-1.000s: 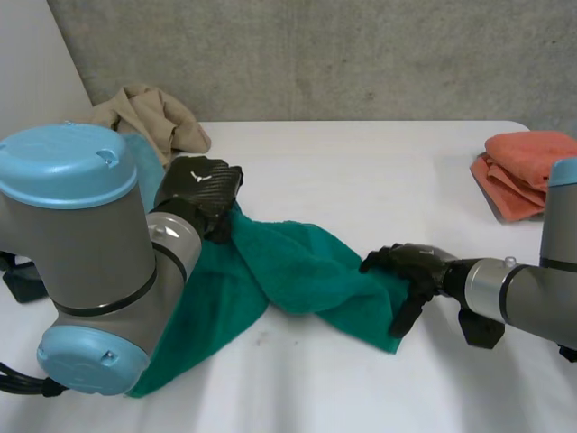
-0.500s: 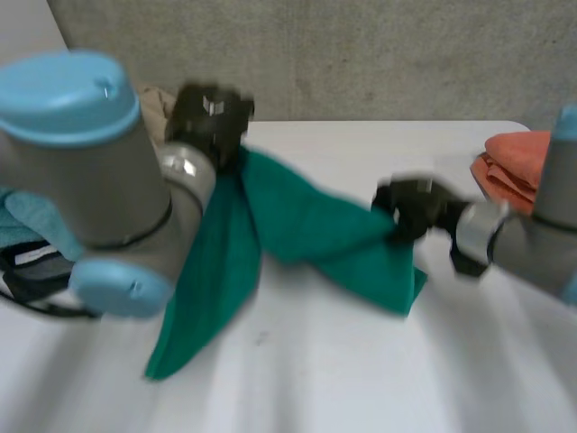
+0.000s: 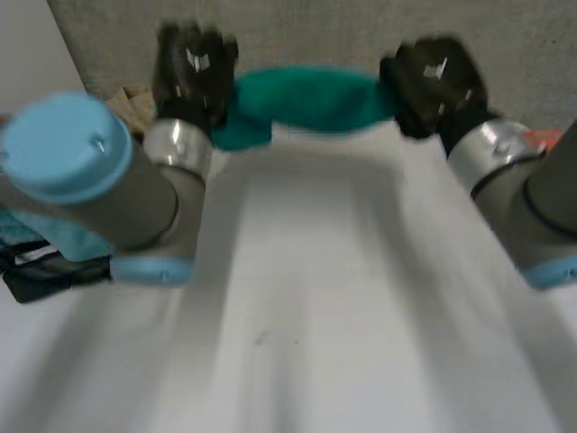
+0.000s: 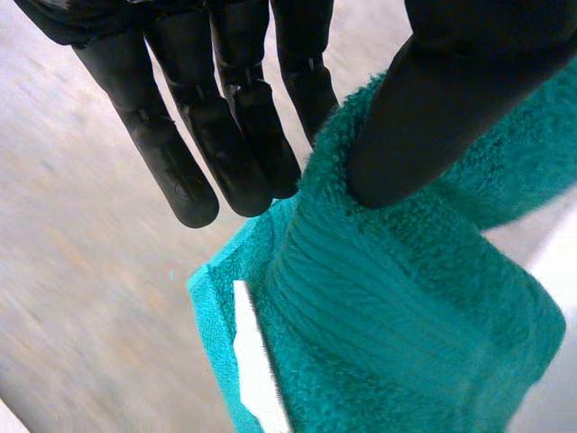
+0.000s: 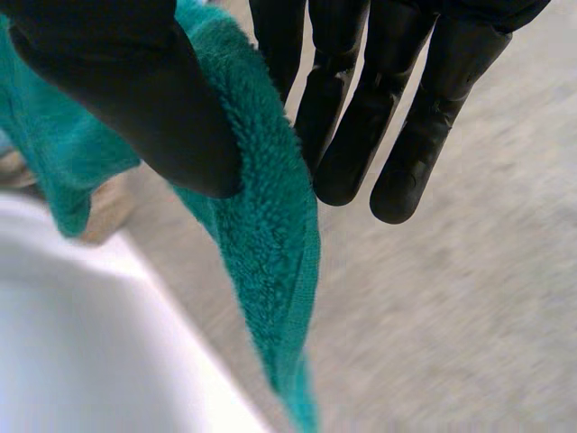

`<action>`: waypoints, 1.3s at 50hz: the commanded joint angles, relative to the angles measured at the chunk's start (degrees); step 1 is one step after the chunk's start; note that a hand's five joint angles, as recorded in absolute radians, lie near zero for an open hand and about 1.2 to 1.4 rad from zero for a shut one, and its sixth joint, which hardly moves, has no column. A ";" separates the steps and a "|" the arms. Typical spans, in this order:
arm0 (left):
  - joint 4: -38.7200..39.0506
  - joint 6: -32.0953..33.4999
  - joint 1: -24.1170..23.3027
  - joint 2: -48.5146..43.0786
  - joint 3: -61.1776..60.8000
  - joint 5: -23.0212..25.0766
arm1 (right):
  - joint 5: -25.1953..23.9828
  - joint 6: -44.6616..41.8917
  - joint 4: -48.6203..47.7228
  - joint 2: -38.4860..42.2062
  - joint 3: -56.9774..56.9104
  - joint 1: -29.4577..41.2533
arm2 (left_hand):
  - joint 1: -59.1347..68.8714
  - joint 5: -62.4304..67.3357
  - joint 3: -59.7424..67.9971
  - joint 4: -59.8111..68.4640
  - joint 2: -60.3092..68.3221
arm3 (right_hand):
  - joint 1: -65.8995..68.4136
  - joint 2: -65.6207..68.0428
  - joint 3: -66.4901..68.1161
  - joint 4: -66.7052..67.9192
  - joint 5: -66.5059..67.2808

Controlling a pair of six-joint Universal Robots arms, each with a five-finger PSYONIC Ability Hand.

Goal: Fold the laundry.

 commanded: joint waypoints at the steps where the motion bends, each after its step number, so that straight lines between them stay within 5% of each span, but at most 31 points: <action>1: -1.13 -1.76 -0.96 -2.88 -15.68 -0.65 | -2.12 -9.81 2.21 4.68 11.53 1.67 | 8.54 6.98 3.51 3.08 3.36 | 24.05 12.81 12.30 11.88 13.38; 9: -6.22 -1.76 -5.01 1.83 -23.96 -2.84 | -2.03 -17.83 10.90 5.76 16.28 1.33 | -10.97 -12.53 -16.00 -16.43 -16.15 | 24.05 12.81 12.30 11.88 13.38; 13: -10.61 -1.84 -4.48 7.19 -25.98 -3.11 | -3.08 -18.19 13.72 2.52 18.74 1.06 | -28.79 -30.35 -33.81 -34.24 -33.96 | 24.05 12.81 12.30 11.88 13.38; 21: -18.70 -5.61 0.17 15.90 -26.08 -1.71 | -6.86 -20.46 13.65 -4.52 25.07 -0.51 | -36.08 -37.64 -41.10 -41.53 -41.26 | 24.05 12.81 12.30 11.88 13.38; 28: -21.42 -12.65 6.06 16.18 -22.13 6.71 | -7.83 -22.49 13.47 -6.46 28.76 -1.14 | -28.03 -29.59 -33.06 -33.49 -33.21 | 24.05 12.81 12.30 11.88 13.38; 36: -26.09 -12.57 10.81 7.15 -16.60 14.29 | -7.83 -22.67 13.47 -6.55 29.91 -1.22 | -24.14 -25.70 -29.16 -29.59 -29.32 | 24.05 12.81 12.30 11.88 13.38; 56: -27.06 -5.80 10.46 -7.99 -8.85 11.40 | -7.74 -22.67 12.86 -6.37 30.09 -1.31 | -19.77 -21.33 -24.79 -25.22 -24.95 | 24.05 12.81 12.30 11.88 13.38; 60: -27.06 -5.27 10.20 -8.87 -7.97 8.06 | -7.57 -22.58 12.50 -6.29 30.09 -1.40 | 16.14 14.58 11.12 10.69 10.97 | 24.05 12.81 12.30 11.88 13.38; 65: -26.10 -5.36 6.96 -6.86 -7.18 3.75 | -7.22 -21.71 12.33 -6.11 29.30 -1.66 | 16.72 15.16 11.69 11.26 11.54 | 24.05 12.81 12.30 11.88 13.38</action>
